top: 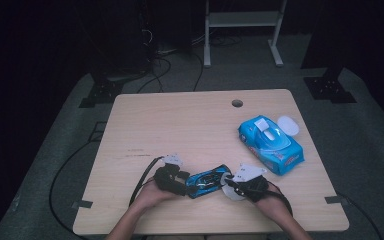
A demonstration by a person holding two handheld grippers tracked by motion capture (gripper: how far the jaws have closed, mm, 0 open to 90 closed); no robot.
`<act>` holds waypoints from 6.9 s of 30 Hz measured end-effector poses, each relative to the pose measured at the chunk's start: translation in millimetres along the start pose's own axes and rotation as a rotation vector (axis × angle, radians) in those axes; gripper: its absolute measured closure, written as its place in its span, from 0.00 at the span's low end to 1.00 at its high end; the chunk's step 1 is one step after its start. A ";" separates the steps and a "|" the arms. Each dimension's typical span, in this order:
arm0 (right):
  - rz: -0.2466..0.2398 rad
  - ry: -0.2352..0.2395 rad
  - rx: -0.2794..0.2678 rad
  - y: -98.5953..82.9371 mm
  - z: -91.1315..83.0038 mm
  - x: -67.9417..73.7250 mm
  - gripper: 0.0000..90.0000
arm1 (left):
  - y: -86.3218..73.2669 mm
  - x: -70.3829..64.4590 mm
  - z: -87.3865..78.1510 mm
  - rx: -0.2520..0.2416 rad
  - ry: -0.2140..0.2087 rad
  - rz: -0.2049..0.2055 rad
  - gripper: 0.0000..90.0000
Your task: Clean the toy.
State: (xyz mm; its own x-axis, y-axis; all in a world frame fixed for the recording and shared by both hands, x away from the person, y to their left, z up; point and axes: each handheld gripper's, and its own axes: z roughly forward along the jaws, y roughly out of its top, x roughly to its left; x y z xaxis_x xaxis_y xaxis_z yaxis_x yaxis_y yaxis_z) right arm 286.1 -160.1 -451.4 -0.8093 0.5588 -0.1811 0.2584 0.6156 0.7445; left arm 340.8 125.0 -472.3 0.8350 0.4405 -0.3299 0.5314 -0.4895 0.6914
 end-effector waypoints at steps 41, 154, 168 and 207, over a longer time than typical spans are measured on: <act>0.122 0.084 -0.173 22.9 -34.7 -10.7 0.92 | 7.8 -40.4 10.2 -0.113 0.141 0.439 0.73; 0.201 -0.004 -0.106 33.0 3.8 -14.8 0.91 | 4.2 -28.4 9.6 -0.137 0.131 0.333 0.72; 0.215 -0.013 -0.110 30.6 2.0 -17.8 0.91 | 4.1 -29.1 9.1 -0.130 0.143 0.353 0.72; 0.194 -0.026 -0.103 29.6 0.9 -20.5 0.91 | 4.4 -31.0 9.0 -0.118 0.157 0.375 0.73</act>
State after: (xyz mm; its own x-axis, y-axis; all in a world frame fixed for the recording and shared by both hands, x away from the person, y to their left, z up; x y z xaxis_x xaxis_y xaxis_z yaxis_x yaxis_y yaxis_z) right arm 310.8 -152.8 -426.2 -0.7356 0.6760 -0.0438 0.3516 0.4362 0.8283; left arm 318.5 102.4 -464.8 0.9307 0.3616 0.0542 0.1671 -0.5525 0.8166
